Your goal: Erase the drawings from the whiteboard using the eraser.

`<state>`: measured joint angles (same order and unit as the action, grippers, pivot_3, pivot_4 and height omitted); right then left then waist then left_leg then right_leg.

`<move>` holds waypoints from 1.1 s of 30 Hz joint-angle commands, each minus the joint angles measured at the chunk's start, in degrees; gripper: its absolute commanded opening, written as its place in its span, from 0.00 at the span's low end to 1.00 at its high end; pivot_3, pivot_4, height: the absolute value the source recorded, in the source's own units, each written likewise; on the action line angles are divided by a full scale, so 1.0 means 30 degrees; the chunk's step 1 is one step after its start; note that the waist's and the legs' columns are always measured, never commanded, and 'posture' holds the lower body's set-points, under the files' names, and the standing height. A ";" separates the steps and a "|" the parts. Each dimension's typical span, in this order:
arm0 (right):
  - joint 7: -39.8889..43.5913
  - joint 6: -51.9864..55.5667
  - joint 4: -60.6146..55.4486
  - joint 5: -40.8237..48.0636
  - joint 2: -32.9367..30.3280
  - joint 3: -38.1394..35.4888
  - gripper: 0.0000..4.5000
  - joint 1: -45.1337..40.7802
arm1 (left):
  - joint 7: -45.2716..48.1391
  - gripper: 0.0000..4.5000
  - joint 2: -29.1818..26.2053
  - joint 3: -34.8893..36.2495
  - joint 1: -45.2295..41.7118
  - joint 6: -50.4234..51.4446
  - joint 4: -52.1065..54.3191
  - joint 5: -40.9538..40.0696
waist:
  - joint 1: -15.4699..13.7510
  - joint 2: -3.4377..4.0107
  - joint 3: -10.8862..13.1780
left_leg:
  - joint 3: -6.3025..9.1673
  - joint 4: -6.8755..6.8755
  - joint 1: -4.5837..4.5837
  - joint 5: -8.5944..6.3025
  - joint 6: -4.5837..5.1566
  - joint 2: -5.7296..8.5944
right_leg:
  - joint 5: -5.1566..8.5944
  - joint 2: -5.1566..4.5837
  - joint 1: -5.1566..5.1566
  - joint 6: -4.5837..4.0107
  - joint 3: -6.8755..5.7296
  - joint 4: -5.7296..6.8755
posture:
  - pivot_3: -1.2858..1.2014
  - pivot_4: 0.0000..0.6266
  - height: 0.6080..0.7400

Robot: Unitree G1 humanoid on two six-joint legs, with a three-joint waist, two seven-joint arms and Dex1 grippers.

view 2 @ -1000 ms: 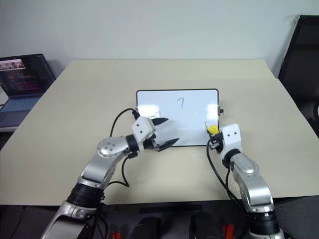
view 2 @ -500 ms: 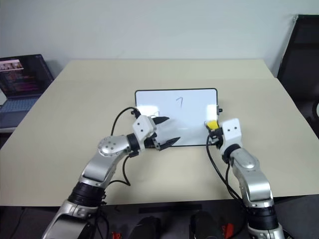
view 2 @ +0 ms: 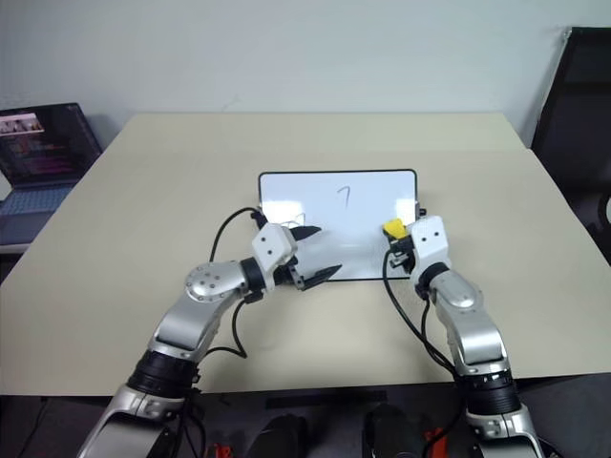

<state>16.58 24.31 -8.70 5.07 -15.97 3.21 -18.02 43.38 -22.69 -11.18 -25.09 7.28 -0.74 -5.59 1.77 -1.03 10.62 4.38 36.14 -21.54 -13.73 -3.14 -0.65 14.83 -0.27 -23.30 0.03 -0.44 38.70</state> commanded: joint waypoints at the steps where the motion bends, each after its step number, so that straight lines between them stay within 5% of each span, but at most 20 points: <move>1: 0.0350 0.0837 -0.0357 -0.0361 -0.0553 0.0238 0.26 0.0782 | 0.0013 1.00 -0.0345 0.0442 0.0254 -0.0013 0.1004 -0.0155 | 0.0001 0.0000 -0.0001 | 0.0000 -0.0001 0.0008 0.0000 0.0000 -0.0004 | 0.0000 0.0002 0.0007 0.0000 0.0001 0.0000 | 0.52 0.24 1.00; 17: 0.1305 0.2446 -0.2583 0.0376 -0.2091 -0.0892 0.26 0.3843 | -0.0315 1.00 0.0587 -0.0070 0.0331 0.0001 0.1410 0.0106 | -0.0018 -0.0045 -0.0024 | -0.0013 0.0017 0.0023 0.0001 -0.0001 0.0005 | -0.0002 0.0001 0.0046 0.0008 -0.0001 -0.0002 | 0.52 0.24 1.00; 26: 0.0789 0.0845 -0.2332 0.1093 -0.0751 -0.1839 0.26 0.2149 | -0.0807 1.00 0.0962 0.0274 -0.0067 -0.0338 0.1121 0.0304 | 0.0000 -0.0059 -0.0014 | -0.0016 0.0015 0.0016 0.0000 -0.0001 0.0008 | -0.0007 0.0001 0.0036 0.0015 -0.0001 -0.0025 | 0.52 0.24 1.00; 33: 0.0770 -0.1081 -0.0673 0.0725 -0.0375 -0.1375 0.26 0.0038 | -0.4152 1.00 0.1196 0.1424 0.0473 -0.0641 0.1528 0.1468 | 0.0008 -0.0056 -0.0008 | -0.0002 -0.0018 -0.0050 0.0000 -0.0001 0.0001 | -0.0005 0.0006 -0.0018 0.0011 0.0005 -0.0066 | 0.52 0.24 1.00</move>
<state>18.97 23.55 -10.52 7.54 -17.37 -0.84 -16.34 33.46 -19.35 -8.38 -23.86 5.73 1.14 -2.13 1.80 -1.20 10.60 4.38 36.09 -21.70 -13.73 -3.15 -0.65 14.81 -0.25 -23.36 0.07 -0.43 38.50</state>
